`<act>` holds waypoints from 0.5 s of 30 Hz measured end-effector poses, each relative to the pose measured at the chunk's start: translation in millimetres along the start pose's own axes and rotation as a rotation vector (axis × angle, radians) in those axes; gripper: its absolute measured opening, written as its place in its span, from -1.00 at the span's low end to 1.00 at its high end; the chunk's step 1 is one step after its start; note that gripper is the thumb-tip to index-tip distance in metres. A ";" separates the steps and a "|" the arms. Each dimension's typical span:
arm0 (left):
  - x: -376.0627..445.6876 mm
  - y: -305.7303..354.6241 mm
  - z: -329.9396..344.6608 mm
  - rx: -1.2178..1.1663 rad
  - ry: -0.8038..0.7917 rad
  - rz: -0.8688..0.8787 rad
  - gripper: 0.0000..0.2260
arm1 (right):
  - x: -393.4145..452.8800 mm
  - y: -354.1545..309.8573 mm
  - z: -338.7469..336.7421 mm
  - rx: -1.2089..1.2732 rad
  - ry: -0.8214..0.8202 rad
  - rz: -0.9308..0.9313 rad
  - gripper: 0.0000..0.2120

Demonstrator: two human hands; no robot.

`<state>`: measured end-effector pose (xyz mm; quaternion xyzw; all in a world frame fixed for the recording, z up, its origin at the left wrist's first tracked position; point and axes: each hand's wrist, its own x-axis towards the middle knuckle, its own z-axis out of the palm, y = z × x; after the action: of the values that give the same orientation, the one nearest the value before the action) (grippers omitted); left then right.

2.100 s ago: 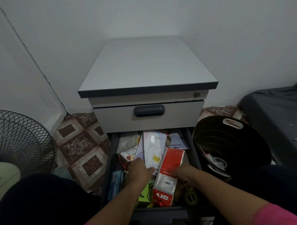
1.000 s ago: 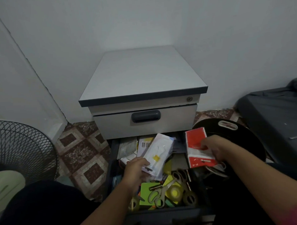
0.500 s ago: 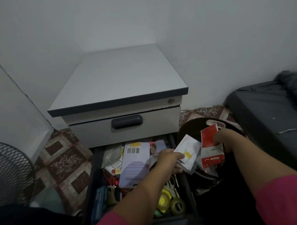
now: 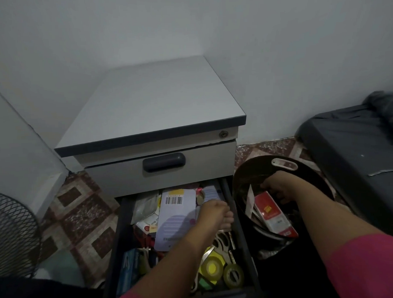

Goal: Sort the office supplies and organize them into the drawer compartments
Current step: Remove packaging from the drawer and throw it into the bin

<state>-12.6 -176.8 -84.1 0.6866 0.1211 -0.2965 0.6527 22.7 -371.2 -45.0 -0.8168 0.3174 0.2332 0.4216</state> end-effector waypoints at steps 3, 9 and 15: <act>-19.2 -4.2 -32.5 0.016 -0.015 0.035 -0.89 | -2.8 -2.6 17.2 0.009 -0.034 -0.045 -0.72; -31.8 -22.6 -104.4 0.252 0.150 0.005 -0.82 | -21.0 -13.8 70.1 -0.117 -0.165 -0.113 -0.78; -35.7 -48.8 -168.3 0.877 0.392 0.110 -0.96 | -37.5 -5.2 124.1 -0.211 -0.234 -0.229 -0.78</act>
<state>-26.1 -0.1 -108.9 0.9454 0.0689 -0.1498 0.2811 -13.5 -253.0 -84.3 -0.8545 0.1451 0.3090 0.3915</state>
